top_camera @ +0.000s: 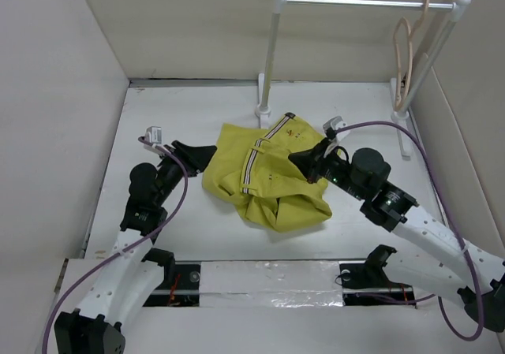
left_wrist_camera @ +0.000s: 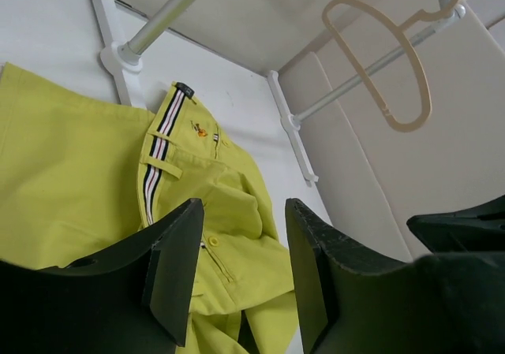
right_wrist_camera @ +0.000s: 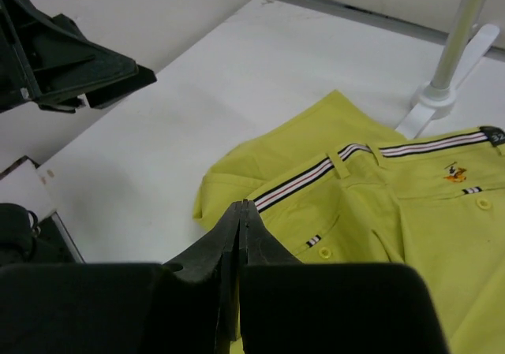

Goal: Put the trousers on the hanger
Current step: Flatten out the trousers at the center of the board.

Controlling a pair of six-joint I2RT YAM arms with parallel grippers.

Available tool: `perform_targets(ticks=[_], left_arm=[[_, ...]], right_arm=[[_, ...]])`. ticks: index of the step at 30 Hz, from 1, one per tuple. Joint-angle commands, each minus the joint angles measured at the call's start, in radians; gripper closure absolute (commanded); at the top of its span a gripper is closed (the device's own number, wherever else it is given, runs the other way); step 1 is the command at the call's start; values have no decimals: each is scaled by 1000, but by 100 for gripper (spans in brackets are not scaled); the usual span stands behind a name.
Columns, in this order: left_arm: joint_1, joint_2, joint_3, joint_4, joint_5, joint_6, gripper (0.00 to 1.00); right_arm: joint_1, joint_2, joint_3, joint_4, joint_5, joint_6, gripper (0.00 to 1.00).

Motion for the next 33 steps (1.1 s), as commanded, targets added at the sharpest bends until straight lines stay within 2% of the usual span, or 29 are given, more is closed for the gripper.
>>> perform_targets(ticks=[1, 4, 5, 7, 8, 11, 14, 16, 17, 18, 20, 25, 28, 29, 33], left_arm=[[7, -31, -4, 13, -48, 6, 60], [7, -59, -8, -50, -123, 20, 66], [7, -70, -16, -56, -141, 17, 71], [7, -97, -33, -74, -184, 21, 76], [7, -101, -31, -114, -192, 38, 85], [7, -93, -27, -193, -241, 52, 100], [7, -67, -51, -228, -263, 43, 100], [7, -30, -50, -263, -270, 52, 100], [7, -18, -56, -269, -269, 49, 96], [7, -1, -76, -265, -263, 46, 91], [7, 17, -91, -251, -252, 38, 76], [7, 48, -153, -214, -247, 24, 70], [7, 45, -160, -197, -209, 21, 65], [7, 44, -166, -179, -198, 27, 60], [-13, 62, -203, -141, -137, 53, 52]], right_arm=[[25, 25, 13, -22, -11, -19, 100], [65, 59, 19, -12, -11, -27, 100], [74, 74, 24, -15, -3, -30, 100], [109, 122, 39, -16, 22, -30, 100], [118, 138, 41, -7, 37, -30, 100], [158, 224, 55, 24, 64, -33, 100], [187, 319, 87, 5, 130, -34, 100], [198, 361, 105, 30, 128, -36, 76], [210, 404, 108, 39, 121, -34, 66], [226, 425, 128, 39, 117, -39, 49], [240, 489, 151, 42, 127, -47, 38], [273, 638, 269, 19, 149, -77, 34], [283, 712, 344, -92, 268, -83, 36], [283, 720, 357, -99, 285, -91, 36], [283, 726, 314, -127, 330, -99, 37]])
